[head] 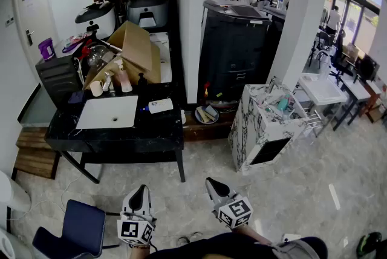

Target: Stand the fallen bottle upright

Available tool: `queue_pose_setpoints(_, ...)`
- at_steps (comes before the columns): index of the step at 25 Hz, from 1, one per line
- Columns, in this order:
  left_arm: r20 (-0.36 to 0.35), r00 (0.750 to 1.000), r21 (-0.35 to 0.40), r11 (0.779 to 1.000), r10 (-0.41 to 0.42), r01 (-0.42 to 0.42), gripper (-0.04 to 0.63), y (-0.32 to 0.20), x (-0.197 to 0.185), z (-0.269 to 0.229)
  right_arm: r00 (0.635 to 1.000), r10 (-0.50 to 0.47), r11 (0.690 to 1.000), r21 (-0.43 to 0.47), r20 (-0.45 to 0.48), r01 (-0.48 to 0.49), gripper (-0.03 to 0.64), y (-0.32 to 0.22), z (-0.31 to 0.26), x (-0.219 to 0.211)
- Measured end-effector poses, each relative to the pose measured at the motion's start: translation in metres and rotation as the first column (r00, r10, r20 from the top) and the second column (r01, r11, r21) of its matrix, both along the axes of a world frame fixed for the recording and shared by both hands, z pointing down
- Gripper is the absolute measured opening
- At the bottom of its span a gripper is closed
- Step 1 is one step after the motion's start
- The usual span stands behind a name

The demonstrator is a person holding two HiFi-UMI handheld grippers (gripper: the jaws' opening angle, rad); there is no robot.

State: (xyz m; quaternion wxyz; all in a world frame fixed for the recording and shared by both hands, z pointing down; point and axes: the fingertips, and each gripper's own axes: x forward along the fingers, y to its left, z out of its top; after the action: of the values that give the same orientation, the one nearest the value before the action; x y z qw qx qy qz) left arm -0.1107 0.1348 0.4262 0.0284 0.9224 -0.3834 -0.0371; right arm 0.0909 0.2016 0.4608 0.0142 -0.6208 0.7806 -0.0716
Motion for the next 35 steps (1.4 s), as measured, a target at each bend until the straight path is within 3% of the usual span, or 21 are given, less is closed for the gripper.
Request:
queue_pose_setpoints(10, 0.032, 0.999, 0.051, 0.999, -0.008, 0.006, 0.006, -0.01, 0.006, -0.019, 1.0, -0.017, 1.0, 0.011, -0.016, 0.017, 0.005, -0.003, -0.007, 0.007)
queue_pose_setpoints(21, 0.058, 0.998, -0.04, 0.999, -0.01, 0.012, 0.006, 0.018, 0.025, 0.017, 1.0, 0.011, 1.0, 0.003, -0.014, -0.011, 0.005, 0.0, 0.008, 0.029)
queue_pose_setpoints(28, 0.067, 0.997, -0.077, 0.996, -0.047, 0.052, 0.006, 0.03, 0.03, 0.029, 1.0, -0.029, 1.0, 0.001, 0.002, 0.029, 0.005, -0.001, 0.013, 0.037)
queue_pose_setpoints(31, 0.074, 0.995, -0.089, 0.993, -0.067, 0.074, 0.006, 0.032, 0.034, 0.033, 0.999, -0.046, 0.999, 0.007, 0.01, 0.046, 0.042, -0.004, 0.015, 0.043)
queue_pose_setpoints(35, 0.073, 0.993, -0.099, 0.99, -0.097, 0.104, 0.006, 0.036, 0.038, 0.046, 0.997, -0.077, 0.997, -0.006, -0.011, 0.077, 0.186, -0.01, 0.025, 0.046)
